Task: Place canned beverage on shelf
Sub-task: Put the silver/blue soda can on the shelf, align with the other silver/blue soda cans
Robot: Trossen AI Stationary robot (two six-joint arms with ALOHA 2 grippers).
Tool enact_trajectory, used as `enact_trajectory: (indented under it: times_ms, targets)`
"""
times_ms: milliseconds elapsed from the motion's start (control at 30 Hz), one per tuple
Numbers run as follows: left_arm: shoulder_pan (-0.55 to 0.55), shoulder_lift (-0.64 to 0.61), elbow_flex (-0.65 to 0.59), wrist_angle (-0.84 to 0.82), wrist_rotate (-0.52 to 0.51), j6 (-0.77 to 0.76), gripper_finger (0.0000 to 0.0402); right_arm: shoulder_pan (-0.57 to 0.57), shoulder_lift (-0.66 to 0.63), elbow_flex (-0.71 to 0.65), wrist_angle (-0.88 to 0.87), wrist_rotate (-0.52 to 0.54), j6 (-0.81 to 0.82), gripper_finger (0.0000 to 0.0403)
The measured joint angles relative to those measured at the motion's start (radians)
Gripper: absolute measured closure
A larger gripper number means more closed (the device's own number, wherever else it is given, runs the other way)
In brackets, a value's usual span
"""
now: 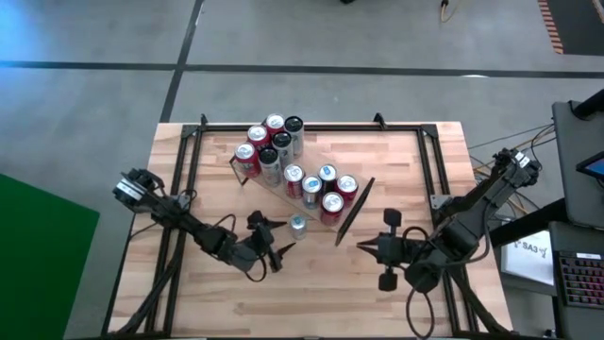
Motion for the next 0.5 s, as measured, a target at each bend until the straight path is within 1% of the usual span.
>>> enact_trajectory:
  times_ms: [133,233,333,500]
  targets:
    - [0.033,0.010,-0.003,0.002,0.000,-0.016,0.0051,-0.011,0.000,0.000,0.000,-0.002,-0.016,0.0394]
    - [0.058,0.042,-0.005,0.021,0.005,-0.016,0.0031,-0.016,0.000,0.000,0.000,-0.004,-0.028,0.0394]
    - [0.072,0.080,-0.005,0.068,0.025,-0.017,0.0024,-0.016,0.001,0.000,-0.001,-0.004,-0.033,0.0394]
    - [0.086,0.137,-0.005,0.183,0.027,0.013,0.0029,-0.016,0.001,0.000,-0.001,-0.004,-0.034,0.0394]
